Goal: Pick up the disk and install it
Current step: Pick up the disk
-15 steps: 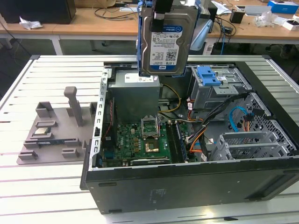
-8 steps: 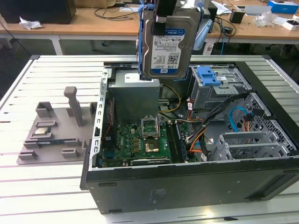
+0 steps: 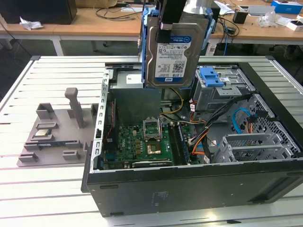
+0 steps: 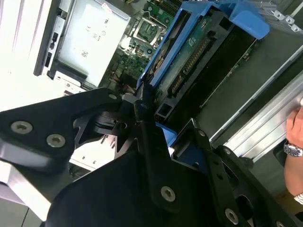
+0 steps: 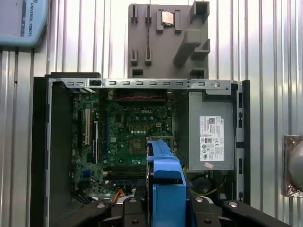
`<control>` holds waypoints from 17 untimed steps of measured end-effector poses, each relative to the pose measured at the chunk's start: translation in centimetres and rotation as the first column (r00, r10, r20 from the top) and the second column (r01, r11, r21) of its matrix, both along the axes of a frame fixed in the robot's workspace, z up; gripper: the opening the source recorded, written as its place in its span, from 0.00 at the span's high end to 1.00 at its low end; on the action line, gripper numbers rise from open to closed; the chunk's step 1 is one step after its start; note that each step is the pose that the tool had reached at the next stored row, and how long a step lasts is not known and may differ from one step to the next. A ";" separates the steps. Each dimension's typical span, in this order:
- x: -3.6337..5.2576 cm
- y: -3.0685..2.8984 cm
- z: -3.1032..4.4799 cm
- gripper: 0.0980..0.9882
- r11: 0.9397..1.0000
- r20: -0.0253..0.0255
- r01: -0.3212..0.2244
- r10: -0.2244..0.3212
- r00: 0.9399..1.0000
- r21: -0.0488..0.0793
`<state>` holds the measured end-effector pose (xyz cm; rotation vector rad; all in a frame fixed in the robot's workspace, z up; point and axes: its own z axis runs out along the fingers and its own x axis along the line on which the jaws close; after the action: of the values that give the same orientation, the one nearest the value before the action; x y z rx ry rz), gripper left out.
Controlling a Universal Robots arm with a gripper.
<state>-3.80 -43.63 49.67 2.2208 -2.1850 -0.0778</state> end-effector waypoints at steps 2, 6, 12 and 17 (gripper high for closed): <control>0.03 -0.68 -0.01 0.70 1.000 0.000 0.000 0.000 1.000 0.000; 0.08 -1.92 -0.03 0.70 1.000 0.000 0.000 0.000 1.000 0.000; 0.18 -3.96 -0.07 0.70 1.000 0.000 0.000 0.000 1.000 -0.001; 0.26 -5.23 -0.10 0.70 1.000 0.000 0.000 0.000 1.000 -0.001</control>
<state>-3.54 -48.86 49.56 2.2204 -2.1845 -0.0766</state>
